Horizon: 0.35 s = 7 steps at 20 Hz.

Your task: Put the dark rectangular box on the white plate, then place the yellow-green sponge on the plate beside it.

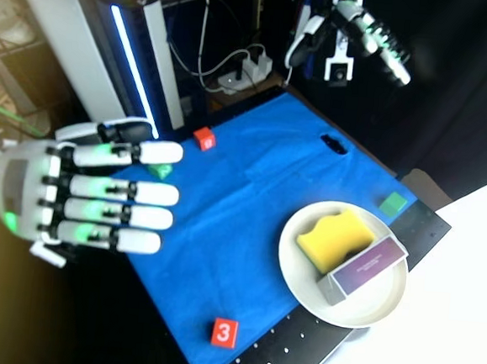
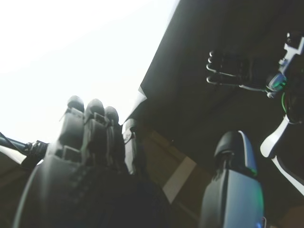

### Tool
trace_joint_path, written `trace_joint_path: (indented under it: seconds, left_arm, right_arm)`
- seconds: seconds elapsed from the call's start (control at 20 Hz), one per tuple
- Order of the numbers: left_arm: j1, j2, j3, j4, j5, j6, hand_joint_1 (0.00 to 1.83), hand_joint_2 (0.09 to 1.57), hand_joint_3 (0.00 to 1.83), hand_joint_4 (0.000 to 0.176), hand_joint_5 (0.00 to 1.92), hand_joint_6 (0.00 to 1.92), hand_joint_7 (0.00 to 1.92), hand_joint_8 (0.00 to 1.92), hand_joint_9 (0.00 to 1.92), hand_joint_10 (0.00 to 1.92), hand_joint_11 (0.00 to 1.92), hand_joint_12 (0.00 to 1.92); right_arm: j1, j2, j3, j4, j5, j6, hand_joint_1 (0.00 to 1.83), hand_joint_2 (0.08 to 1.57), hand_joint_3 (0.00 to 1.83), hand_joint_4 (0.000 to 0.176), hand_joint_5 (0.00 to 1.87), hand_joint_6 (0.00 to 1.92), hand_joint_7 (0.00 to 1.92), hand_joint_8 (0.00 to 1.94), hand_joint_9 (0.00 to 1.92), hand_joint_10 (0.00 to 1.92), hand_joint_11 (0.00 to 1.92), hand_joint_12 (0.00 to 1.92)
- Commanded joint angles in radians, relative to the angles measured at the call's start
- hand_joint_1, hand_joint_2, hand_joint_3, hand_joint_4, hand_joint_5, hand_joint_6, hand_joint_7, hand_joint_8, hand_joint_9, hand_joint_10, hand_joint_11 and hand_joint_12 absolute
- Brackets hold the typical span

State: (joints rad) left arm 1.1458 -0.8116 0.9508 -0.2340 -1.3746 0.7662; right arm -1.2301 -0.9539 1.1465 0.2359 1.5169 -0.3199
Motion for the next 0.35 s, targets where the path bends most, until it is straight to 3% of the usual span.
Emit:
trace_joint_path:
  seconds: [0.0,0.15,0.25,0.3]
  left_arm:
    - [-0.004,0.004,-0.001,-0.008,-0.143,-0.006,0.64,0.82,0.0,0.176,0.0,0.0,0.0,0.0,0.0,0.0,0.05,0.03]
    - [-0.001,0.002,-0.002,-0.016,-0.147,-0.006,0.65,0.83,0.0,0.176,0.0,0.0,0.0,0.0,0.0,0.0,0.04,0.03]
    - [-0.001,-0.001,-0.001,-0.02,-0.148,-0.006,0.64,0.83,0.0,0.176,0.0,0.0,0.0,0.0,0.0,0.0,0.02,0.02]
    - [-0.001,-0.001,-0.001,-0.02,-0.151,-0.006,0.63,0.83,0.0,0.176,0.0,0.0,0.0,0.0,0.0,0.0,0.01,0.02]
  right_arm:
    - [-0.003,0.001,0.001,0.044,0.139,0.003,0.61,0.8,0.0,0.114,0.16,0.01,0.12,0.0,0.12,0.01,0.0,0.0]
    - [-0.017,0.001,-0.002,0.06,0.139,0.003,0.61,0.83,0.0,0.087,0.15,0.01,0.1,0.0,0.11,0.0,0.0,0.0]
    - [-0.017,0.001,-0.001,0.065,0.139,0.003,0.65,0.81,0.0,0.097,0.17,0.01,0.1,0.0,0.11,0.0,0.0,0.0]
    - [-0.017,0.001,0.0,0.066,0.139,0.003,0.65,0.81,0.0,0.086,0.17,0.01,0.1,0.0,0.11,0.0,0.0,0.0]
